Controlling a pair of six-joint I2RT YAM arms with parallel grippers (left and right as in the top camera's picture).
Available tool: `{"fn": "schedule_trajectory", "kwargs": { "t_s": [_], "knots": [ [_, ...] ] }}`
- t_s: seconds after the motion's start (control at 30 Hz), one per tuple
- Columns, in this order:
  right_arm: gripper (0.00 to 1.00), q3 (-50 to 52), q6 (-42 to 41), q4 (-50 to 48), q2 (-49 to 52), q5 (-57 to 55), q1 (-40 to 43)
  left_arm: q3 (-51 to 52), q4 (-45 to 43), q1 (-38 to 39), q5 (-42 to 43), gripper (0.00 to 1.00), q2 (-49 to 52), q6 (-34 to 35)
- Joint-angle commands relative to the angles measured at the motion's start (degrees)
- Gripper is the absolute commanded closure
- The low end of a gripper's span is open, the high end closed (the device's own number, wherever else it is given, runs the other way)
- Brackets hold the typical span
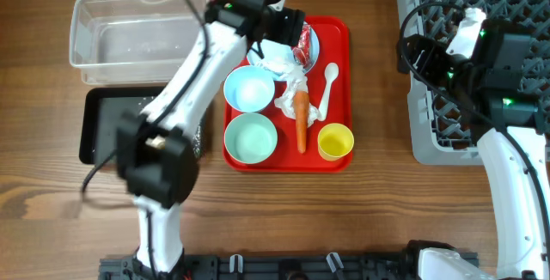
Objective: Sort waste into correct bins and load items into the dishwasher rack
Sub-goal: 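Grasp the red APOLLO wrapper on the blue plate with the left gripper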
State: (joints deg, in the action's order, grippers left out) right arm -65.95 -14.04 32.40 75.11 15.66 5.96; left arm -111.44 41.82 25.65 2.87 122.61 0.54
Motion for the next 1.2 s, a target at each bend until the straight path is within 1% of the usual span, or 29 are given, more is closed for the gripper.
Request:
{"fn": "schedule_trajectory", "kwargs": {
  "t_s": [0.0, 0.1, 0.23, 0.4, 0.5, 0.6, 0.73, 0.8, 0.83, 0.93, 1.0, 1.03, 1.1, 1.17],
  "knots": [
    [0.00, -1.16, 0.59, 1.03, 0.44, 0.59, 0.11, -3.08, -2.21, 1.16, -0.20, 0.10, 7.04, -3.58],
    [0.00, -1.16, 0.66, 1.90, 0.44, -1.07, 0.11, -3.08, -2.82, 1.64, -0.20, 0.07, 10.25, -3.56],
    [0.00, -1.16, 1.07, 2.23, 0.44, -1.64, 0.11, -3.08, -3.34, 2.01, -0.15, 0.06, 13.33, -3.52],
    [0.00, -1.16, 1.55, 2.23, 0.46, -1.64, 0.11, -3.08, -4.63, 2.67, -0.15, 0.06, 15.15, -3.56],
    [0.00, -1.16, 2.03, 2.36, 0.44, -1.64, 0.11, -3.06, -4.96, 3.02, -0.17, 0.09, 16.65, -3.56],
    [0.00, -1.16, 2.03, 2.49, 0.44, -1.66, 0.11, -3.06, -5.05, 3.13, -1.09, 0.20, 16.96, -3.54],
    [0.00, -1.16, 2.08, 2.45, 0.44, -1.70, 0.11, -3.06, -5.90, 3.10, -1.44, 0.30, 16.96, -3.52],
    [0.00, -1.16, 2.10, 2.47, 0.44, -2.23, 0.11, -3.06, -5.86, 3.13, -1.49, 0.42, 17.00, -3.58],
    [0.00, -1.16, 2.08, 2.49, 0.44, -2.32, 0.11, -3.06, -5.84, 3.17, -1.49, 0.51, 17.00, -3.69],
    [0.00, -1.16, 2.08, 2.58, 0.46, -2.32, 0.11, -3.06, -5.88, 3.17, -1.49, 0.62, 17.00, -4.68],
    [0.00, -1.16, 2.08, 2.62, 0.44, -2.60, 0.11, -3.04, -5.90, 3.17, -1.46, 0.72, 17.03, -4.66],
    [0.00, -1.16, 2.10, 2.64, 0.44, -2.84, 0.11, -3.06, -5.90, 3.17, -1.46, 0.74, 17.03, -4.66],
    [0.00, -1.16, 2.08, 2.69, 0.44, -3.43, 0.11, -3.06, -5.88, 3.15, -1.46, 0.86, 17.03, -4.63],
    [0.00, -1.16, 2.08, 2.71, 0.44, -3.41, 0.11, -3.04, -5.88, 3.17, -1.46, 0.96, 17.03, -4.61]
  ]
}}
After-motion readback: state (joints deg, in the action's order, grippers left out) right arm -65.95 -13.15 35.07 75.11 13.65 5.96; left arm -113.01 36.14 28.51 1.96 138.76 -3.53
